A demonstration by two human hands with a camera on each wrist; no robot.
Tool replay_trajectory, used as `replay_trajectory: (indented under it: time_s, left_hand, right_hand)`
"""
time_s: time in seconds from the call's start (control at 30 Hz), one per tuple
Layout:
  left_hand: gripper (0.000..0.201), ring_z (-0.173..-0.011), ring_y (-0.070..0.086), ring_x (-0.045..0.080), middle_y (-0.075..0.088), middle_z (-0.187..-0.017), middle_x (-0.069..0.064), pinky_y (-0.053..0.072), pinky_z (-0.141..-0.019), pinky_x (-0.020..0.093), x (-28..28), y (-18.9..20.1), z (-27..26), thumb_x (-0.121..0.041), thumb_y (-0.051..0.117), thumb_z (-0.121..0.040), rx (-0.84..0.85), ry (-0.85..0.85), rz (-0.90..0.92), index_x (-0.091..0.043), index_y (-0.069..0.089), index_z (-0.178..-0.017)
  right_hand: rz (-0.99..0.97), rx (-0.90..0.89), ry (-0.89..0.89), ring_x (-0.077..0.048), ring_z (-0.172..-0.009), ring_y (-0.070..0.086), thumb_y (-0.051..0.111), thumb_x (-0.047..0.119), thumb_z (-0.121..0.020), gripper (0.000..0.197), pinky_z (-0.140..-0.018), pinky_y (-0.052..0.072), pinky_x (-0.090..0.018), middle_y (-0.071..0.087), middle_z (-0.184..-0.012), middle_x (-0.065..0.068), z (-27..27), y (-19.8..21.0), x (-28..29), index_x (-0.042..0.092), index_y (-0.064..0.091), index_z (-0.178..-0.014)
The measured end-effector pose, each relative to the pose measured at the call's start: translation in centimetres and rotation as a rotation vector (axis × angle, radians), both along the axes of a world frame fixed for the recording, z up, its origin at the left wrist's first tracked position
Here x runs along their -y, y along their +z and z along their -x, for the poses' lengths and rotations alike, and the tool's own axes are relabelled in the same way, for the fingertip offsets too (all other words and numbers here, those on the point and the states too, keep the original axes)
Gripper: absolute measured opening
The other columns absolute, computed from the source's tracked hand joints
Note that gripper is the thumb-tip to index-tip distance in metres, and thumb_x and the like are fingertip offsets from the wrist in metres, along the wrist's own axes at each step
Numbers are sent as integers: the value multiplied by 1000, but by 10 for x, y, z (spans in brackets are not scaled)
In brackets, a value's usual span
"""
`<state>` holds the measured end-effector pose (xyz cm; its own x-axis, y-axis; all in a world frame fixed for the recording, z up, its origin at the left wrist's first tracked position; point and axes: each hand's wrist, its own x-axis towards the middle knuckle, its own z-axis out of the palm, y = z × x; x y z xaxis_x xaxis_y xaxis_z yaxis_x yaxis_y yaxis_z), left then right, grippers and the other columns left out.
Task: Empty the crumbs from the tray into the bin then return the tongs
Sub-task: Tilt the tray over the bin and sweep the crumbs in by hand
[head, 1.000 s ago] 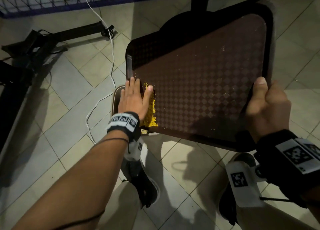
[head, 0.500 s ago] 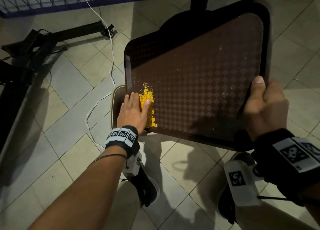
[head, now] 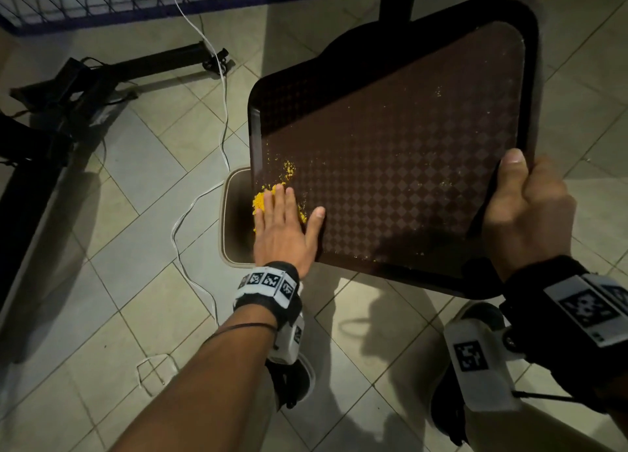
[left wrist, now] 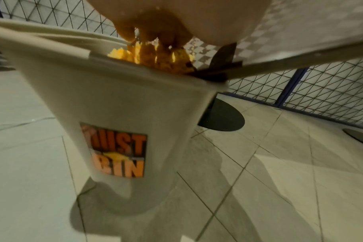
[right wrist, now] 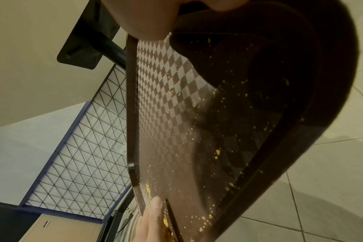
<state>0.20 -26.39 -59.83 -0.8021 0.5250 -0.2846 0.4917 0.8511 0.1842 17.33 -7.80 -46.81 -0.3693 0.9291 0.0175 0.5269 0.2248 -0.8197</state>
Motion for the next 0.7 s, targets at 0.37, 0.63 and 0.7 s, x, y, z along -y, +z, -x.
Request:
replay_trajectory:
  time_s: [0.37, 0.63, 0.7]
  left_hand:
    - [86, -151, -6, 19, -2, -165, 2, 0, -122, 43, -23, 10, 75, -72, -1, -91, 60, 31, -18, -17, 1, -157]
    - [77, -151, -5, 16, 0, -166, -1, 3, -123, 40, 6, 3, 36, -66, 3, -96, -27, 11, -68, -20, 3, -157]
    - [76, -151, -6, 15, -6, -165, -1, 2, -123, 37, -15, 9, 37, -65, 5, -97, -60, -38, -146, -20, -1, -157]
  right_hand:
    - [-23, 18, 2, 27, -53, 40, 34, 22, -104, 28, -46, 28, -15, 37, -65, 15, 5, 4, 2, 1, 52, -98]
    - [-6, 4, 2, 12, -48, 41, 35, 22, -104, 32, -53, 21, -19, 36, -65, 15, 1, 3, 4, -4, 53, -104]
    - [-1, -7, -2, 10, -48, 41, 35, 23, -104, 32, -51, 23, -20, 38, -65, 14, 2, 2, 4, -4, 53, -104]
